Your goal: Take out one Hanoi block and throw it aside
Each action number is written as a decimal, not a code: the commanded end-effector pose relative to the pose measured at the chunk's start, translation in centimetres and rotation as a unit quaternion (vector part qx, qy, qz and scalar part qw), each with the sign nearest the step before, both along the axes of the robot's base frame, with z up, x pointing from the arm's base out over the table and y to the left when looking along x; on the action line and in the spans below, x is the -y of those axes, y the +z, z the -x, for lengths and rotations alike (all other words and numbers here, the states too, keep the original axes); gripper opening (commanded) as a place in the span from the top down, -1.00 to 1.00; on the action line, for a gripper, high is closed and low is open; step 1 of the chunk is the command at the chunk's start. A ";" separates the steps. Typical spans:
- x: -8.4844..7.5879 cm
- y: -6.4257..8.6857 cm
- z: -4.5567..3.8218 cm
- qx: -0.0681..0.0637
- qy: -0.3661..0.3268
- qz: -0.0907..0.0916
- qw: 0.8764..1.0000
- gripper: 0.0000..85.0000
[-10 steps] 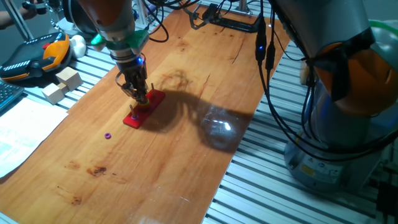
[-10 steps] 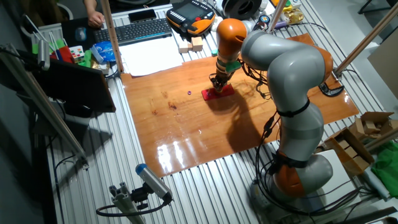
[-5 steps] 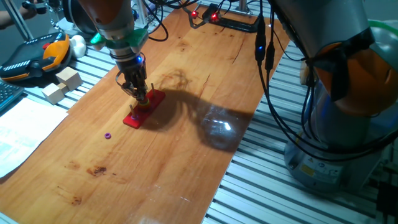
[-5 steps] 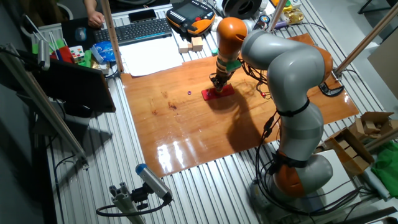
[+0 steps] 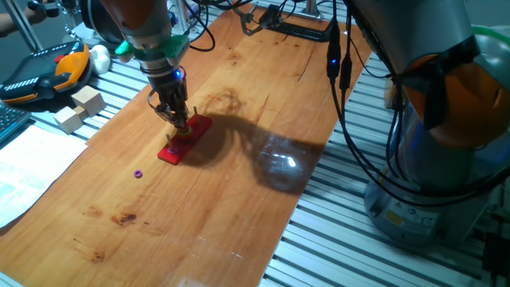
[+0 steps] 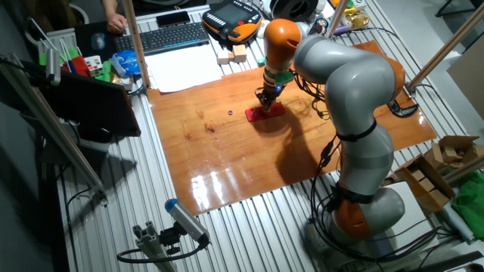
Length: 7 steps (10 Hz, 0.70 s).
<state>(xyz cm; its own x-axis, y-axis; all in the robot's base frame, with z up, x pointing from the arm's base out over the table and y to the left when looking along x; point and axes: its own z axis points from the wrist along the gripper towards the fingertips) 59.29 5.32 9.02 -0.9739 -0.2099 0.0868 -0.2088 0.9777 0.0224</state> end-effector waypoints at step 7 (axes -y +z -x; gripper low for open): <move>-0.6 2.4 -0.22 -0.012 -0.009 0.007 1.000 0.55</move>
<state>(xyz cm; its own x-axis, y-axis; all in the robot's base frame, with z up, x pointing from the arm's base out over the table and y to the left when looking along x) 59.53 5.94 11.47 -0.9749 -0.1915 0.1137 -0.1911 0.9815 0.0145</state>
